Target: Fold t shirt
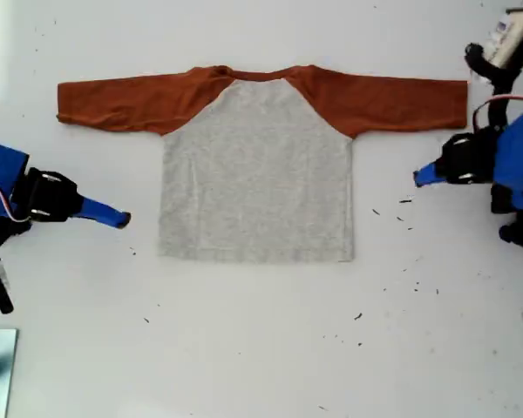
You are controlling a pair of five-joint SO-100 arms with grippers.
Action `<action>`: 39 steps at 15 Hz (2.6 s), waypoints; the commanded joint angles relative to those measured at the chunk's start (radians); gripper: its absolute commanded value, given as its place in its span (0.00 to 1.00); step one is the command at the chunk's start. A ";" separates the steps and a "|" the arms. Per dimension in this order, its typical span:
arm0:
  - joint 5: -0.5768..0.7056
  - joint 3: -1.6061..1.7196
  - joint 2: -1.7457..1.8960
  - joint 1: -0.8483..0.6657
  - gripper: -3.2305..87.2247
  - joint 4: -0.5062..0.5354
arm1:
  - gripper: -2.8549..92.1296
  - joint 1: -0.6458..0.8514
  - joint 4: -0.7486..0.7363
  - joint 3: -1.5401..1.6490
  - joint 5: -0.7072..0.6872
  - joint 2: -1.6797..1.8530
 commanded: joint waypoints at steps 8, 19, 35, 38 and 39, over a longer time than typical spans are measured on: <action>0.038 0.012 0.005 -0.005 0.03 0.000 | 0.39 0.827 0.058 -0.437 -0.732 -0.337; 0.044 0.012 0.002 -0.031 0.03 -0.002 | 0.06 1.037 -0.759 0.112 -0.939 -0.607; 0.044 0.014 0.000 -0.037 0.03 -0.002 | 0.24 -0.150 -0.555 -0.865 -0.397 -0.704; 0.041 0.014 0.000 -0.032 0.03 -0.002 | 0.23 0.008 -0.494 -0.425 -0.327 -0.367; 0.041 0.014 0.000 -0.032 0.03 -0.002 | 0.18 0.044 -0.489 -0.232 -0.324 -0.193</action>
